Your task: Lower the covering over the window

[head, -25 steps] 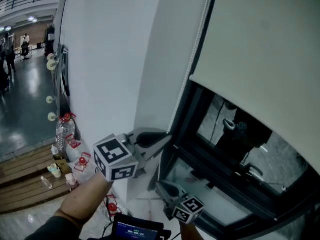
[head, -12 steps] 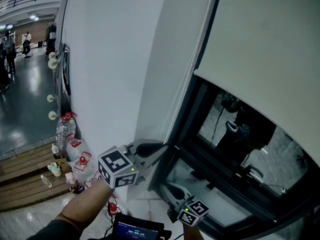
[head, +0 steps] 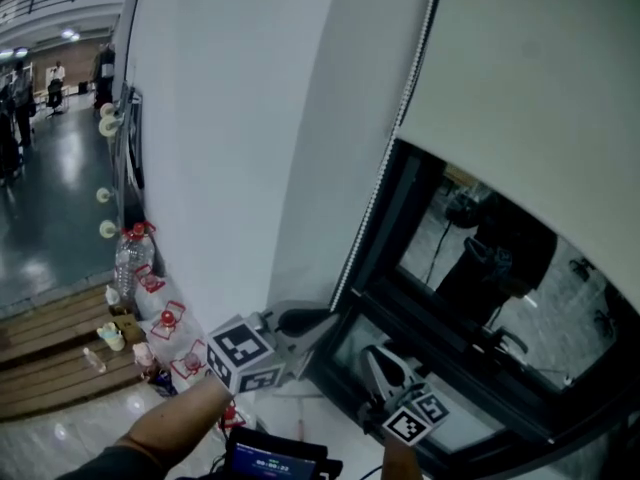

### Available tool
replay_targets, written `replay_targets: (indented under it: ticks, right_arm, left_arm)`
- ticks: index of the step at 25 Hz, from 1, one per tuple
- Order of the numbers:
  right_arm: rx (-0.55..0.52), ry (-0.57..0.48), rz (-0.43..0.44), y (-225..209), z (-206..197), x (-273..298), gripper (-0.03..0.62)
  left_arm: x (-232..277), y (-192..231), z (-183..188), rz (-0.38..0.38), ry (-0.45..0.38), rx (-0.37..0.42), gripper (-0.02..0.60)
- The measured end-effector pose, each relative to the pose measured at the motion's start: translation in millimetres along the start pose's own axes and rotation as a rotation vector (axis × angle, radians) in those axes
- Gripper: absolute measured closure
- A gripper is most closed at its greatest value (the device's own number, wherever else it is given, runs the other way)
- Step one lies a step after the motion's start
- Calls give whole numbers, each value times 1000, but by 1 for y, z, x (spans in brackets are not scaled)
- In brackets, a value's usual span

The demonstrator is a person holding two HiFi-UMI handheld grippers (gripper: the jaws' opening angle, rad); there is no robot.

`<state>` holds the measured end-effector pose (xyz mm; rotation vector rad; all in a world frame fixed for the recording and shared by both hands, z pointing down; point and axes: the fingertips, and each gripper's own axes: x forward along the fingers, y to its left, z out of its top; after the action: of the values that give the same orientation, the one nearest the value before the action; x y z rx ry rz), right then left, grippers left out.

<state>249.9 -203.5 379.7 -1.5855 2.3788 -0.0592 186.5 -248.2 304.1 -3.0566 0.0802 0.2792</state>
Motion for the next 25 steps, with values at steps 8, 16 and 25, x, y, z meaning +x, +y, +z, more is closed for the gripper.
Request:
replay_targets:
  ticks: [8, 16, 25]
  right_arm:
    - [-3, 13, -2, 1, -1, -3, 542]
    - [-14, 22, 4, 6, -3, -2, 542]
    - [-29, 29, -7, 4, 1, -4, 542]
  left_arm:
    - [-17, 4, -45, 17, 49, -40, 574]
    - [-23, -9, -55, 2, 58, 0, 574]
    - [-25, -16, -74, 0, 33, -50, 574]
